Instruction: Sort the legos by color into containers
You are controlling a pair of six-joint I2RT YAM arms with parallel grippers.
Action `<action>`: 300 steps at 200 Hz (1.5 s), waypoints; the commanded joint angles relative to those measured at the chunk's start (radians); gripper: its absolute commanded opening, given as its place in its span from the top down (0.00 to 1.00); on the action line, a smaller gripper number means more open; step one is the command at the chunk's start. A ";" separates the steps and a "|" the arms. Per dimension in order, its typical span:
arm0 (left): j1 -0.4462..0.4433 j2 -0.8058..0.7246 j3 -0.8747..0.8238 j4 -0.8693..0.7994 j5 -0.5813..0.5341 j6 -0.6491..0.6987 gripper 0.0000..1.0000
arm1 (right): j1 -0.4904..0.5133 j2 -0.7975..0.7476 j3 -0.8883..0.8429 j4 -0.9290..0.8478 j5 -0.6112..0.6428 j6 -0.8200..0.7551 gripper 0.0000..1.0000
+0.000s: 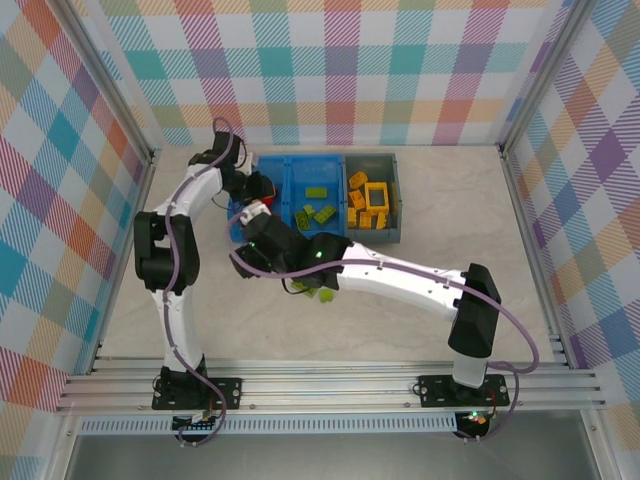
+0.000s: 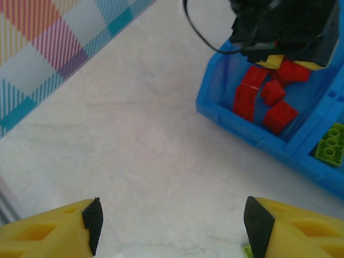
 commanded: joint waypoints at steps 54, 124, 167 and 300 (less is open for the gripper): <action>0.014 0.104 0.091 -0.046 0.075 -0.016 0.73 | -0.022 0.009 -0.004 0.039 0.081 0.088 0.27; 0.014 0.097 0.075 -0.048 0.066 -0.007 0.49 | -0.025 0.020 -0.003 0.009 0.073 0.108 0.25; 0.014 0.021 0.082 -0.059 0.057 -0.007 0.45 | -0.027 -0.014 -0.039 -0.010 0.093 0.125 0.26; -0.413 -1.411 -0.919 -0.037 -0.383 -0.584 0.35 | -0.214 0.056 -0.268 -0.260 -0.432 -0.249 0.18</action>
